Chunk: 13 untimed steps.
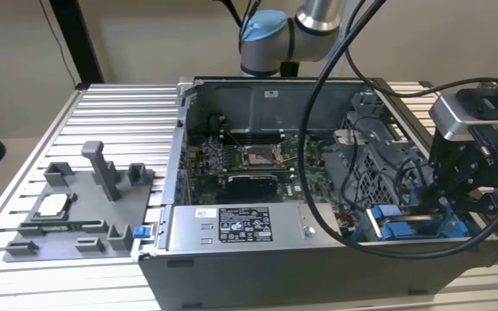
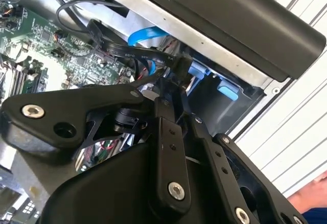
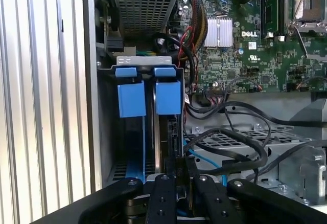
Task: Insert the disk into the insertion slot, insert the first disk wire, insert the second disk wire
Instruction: 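Insert the first disk wire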
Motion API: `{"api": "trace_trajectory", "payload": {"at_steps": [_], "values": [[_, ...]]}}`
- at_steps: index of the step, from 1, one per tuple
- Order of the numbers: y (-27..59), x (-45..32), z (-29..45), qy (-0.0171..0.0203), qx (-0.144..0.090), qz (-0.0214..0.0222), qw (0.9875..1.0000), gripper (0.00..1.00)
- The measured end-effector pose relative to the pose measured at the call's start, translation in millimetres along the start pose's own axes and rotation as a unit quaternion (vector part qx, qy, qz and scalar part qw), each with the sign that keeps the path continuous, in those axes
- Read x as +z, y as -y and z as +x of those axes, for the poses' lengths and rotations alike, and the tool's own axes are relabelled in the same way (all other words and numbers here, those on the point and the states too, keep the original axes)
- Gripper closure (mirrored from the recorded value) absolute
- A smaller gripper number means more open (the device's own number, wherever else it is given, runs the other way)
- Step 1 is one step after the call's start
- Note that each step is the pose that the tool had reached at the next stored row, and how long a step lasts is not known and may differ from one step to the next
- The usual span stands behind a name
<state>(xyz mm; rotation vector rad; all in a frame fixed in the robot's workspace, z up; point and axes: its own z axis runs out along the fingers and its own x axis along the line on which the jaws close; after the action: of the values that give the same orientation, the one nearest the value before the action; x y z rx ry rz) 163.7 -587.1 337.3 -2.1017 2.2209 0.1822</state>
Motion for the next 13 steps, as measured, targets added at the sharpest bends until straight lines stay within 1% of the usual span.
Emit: {"api": "trace_trajectory", "payload": {"at_steps": [3,6,9,13], "values": [[0.1,1.1,0.1,-0.0004,0.002,0.0003,1.0000,1.00],[0.4,5.4,0.7,-0.0012,0.006,0.0009,1.0000,1.00],[0.4,7.9,1.1,-0.0003,0.007,0.0010,1.0000,1.00],[0.3,7.7,1.1,0.0004,0.007,0.0009,1.0000,1.00]]}}
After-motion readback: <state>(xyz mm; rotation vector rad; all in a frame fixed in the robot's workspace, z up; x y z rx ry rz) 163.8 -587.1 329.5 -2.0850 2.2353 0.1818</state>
